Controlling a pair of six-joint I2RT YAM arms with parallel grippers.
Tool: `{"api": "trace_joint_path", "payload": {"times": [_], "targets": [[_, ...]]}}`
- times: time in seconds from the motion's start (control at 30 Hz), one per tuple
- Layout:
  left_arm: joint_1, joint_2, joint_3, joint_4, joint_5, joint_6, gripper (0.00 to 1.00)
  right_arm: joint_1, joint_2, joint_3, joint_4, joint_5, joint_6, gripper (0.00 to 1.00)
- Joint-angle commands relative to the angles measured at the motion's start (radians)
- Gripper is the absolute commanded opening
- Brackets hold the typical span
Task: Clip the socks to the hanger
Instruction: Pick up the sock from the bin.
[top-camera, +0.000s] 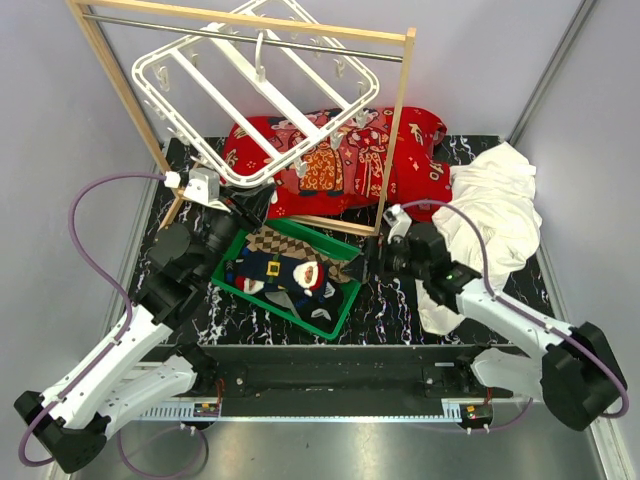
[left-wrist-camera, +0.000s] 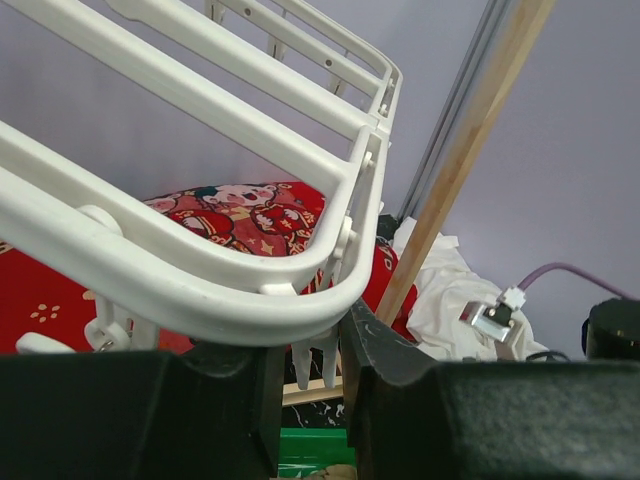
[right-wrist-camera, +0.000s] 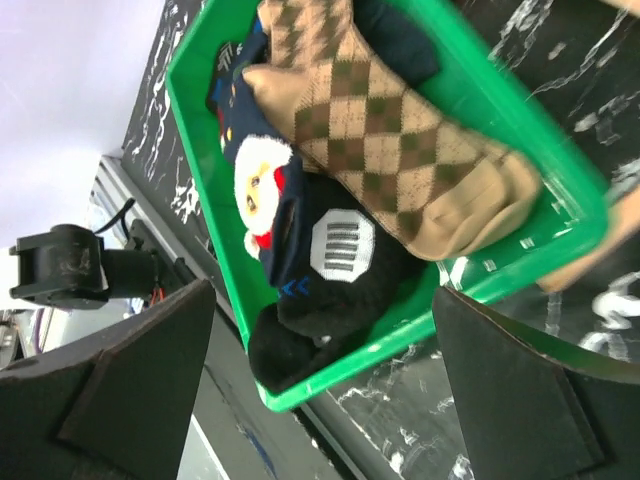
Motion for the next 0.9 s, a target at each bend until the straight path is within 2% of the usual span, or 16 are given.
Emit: {"api": "trace_joint_path", "payload": {"times": [0.0, 0.13, 0.27, 0.5, 0.67, 0.87], "targets": [[-0.004, 0.003, 0.012, -0.001, -0.031, -0.013, 0.00, 0.120, 0.051, -0.090, 0.350, 0.212, 0.165, 1.00], [-0.004, 0.006, 0.017, -0.004, -0.034, -0.024, 0.00, 0.239, 0.120, -0.117, 0.514, 0.309, 0.187, 0.99], [-0.004, 0.006, 0.023, -0.005, -0.034, -0.029, 0.00, 0.346, 0.174, -0.143, 0.617, 0.399, 0.229, 0.76], [-0.004, 0.006, 0.026, -0.005, -0.033, -0.033, 0.00, 0.460, 0.254, -0.166, 0.674, 0.574, 0.294, 0.54], [-0.004, 0.005, 0.029, -0.012, -0.031, -0.033, 0.00, 0.492, 0.223, -0.177, 0.579, 0.668, 0.337, 0.52], [-0.004, 0.008, 0.028, -0.010, -0.033, -0.036, 0.00, 0.500, 0.166, -0.180, 0.484, 0.688, 0.392, 0.51]]}}
